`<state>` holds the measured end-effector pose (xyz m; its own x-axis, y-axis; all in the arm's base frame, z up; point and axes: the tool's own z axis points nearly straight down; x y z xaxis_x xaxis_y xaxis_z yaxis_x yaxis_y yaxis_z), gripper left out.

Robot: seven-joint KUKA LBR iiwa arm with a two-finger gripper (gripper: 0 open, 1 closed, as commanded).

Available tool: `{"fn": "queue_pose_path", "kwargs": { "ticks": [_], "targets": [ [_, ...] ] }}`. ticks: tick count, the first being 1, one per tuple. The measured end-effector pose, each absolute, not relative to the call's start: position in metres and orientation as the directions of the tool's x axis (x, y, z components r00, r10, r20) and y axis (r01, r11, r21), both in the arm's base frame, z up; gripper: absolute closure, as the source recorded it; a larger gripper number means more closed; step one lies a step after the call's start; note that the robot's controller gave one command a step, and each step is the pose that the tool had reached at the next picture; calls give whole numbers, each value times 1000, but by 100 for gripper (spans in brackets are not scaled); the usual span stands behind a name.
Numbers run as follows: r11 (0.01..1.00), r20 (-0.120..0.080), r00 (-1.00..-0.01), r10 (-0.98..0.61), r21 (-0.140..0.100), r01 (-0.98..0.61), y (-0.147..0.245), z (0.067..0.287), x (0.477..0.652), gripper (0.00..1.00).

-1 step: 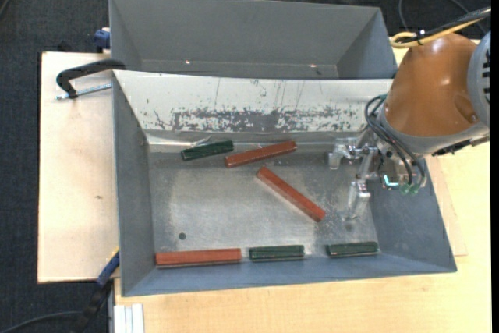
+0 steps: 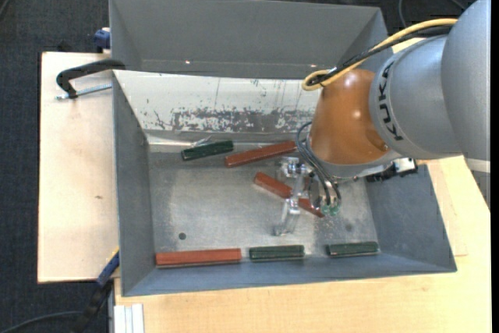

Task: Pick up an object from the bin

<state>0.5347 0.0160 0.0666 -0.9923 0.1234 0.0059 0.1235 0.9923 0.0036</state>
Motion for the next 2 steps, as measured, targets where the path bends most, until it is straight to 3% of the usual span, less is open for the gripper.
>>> {"fn": "queue_pose_path", "kwargs": {
  "ticks": [1, 2],
  "targets": [
    [992, 0, -992, 127, 1, 127, 12, 71, 536, 100],
    [992, -14, -992, 128, 3, 128, 7, 248, 526, 100]
  ]
}}
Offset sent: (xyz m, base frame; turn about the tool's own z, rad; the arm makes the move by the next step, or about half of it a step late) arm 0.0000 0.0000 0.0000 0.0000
